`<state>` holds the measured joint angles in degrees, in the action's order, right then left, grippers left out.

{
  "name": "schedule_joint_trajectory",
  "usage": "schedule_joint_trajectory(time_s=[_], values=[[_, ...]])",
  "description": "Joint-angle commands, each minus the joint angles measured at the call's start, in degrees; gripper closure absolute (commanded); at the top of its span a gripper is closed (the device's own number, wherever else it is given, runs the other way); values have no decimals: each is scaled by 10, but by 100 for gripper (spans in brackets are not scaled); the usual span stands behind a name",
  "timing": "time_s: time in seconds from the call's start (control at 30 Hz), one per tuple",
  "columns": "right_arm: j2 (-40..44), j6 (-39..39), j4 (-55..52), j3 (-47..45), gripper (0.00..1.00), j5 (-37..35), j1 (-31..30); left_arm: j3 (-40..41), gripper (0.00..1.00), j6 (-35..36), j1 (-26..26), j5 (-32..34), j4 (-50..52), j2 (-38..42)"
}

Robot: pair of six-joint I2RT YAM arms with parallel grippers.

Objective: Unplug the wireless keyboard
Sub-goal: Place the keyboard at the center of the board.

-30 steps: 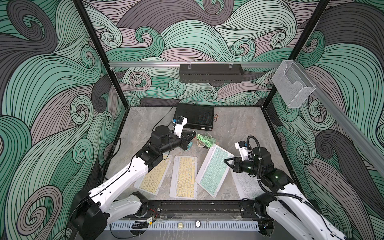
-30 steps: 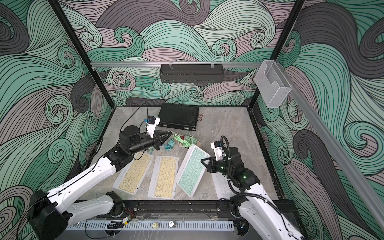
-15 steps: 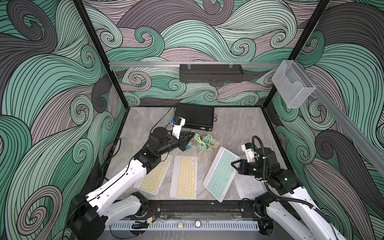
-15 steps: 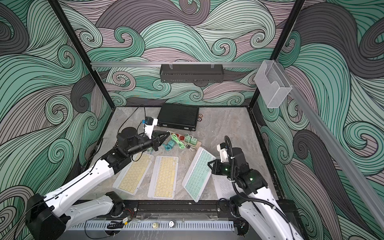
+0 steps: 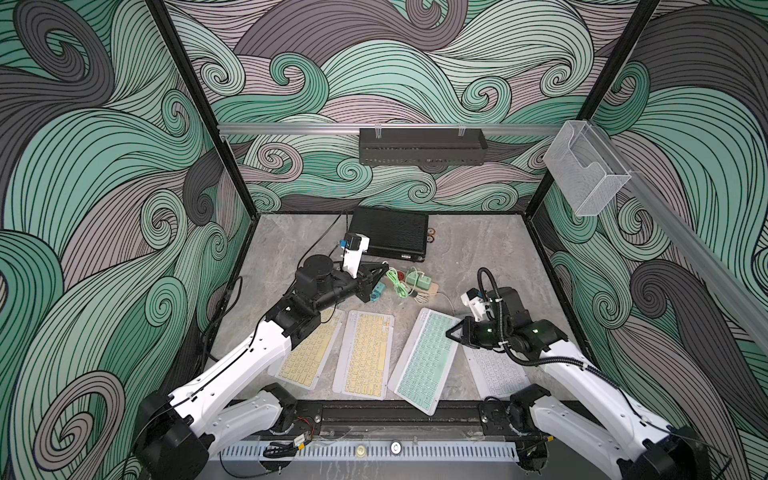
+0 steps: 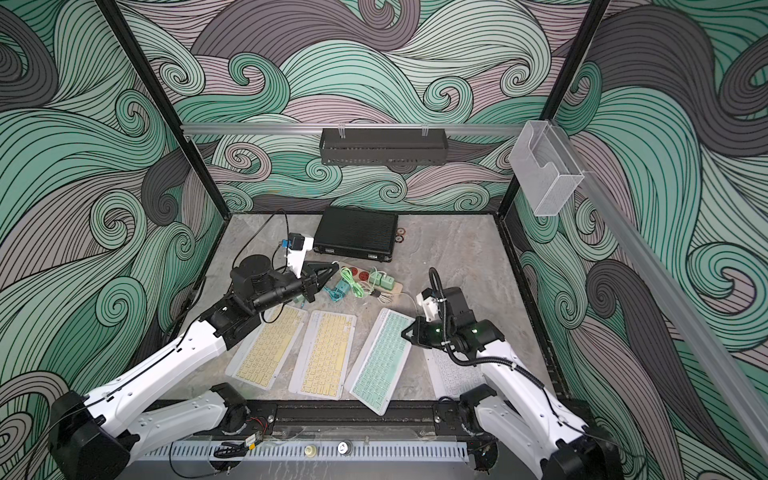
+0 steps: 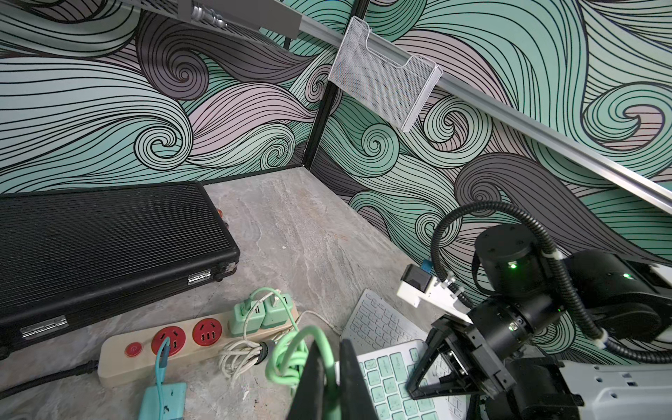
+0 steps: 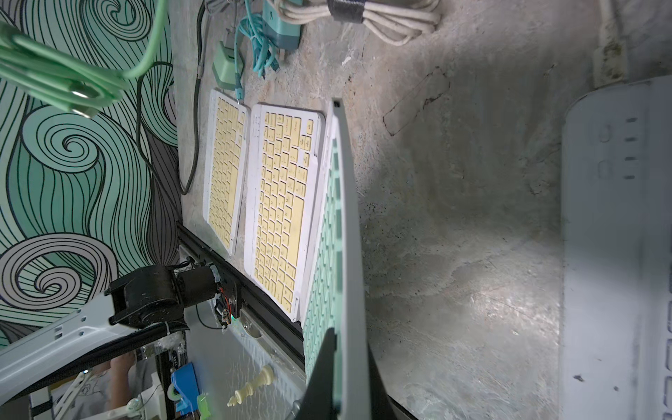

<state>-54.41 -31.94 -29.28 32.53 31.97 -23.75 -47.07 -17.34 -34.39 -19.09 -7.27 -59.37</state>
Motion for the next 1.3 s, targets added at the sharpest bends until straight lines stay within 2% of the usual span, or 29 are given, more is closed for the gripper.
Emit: schedule_joint_trajectory(time_s=[0.0,0.27,0.4,0.63,0.7,0.97,1.13,1.27], values=[[-43,16,41,-6,100,-14,-17,-3,100,4,3,-2,-10,9],[-108,1,116,-11,100,-58,-24,-3,100,3,3,-3,-11,10],[-130,-18,195,-35,100,-44,-24,-3,100,3,3,-4,-11,11],[-189,-3,219,-21,91,-40,-24,-2,100,2,2,-4,-11,12],[-197,2,221,-19,84,-45,-21,-2,100,2,2,-4,-10,11],[-235,10,242,-13,77,-54,-10,-3,100,2,3,-4,-12,3],[-256,9,251,-3,62,-63,-9,-4,100,1,2,-6,-12,-2],[-264,9,253,4,57,-72,-8,-5,100,2,2,-7,-11,-3]])
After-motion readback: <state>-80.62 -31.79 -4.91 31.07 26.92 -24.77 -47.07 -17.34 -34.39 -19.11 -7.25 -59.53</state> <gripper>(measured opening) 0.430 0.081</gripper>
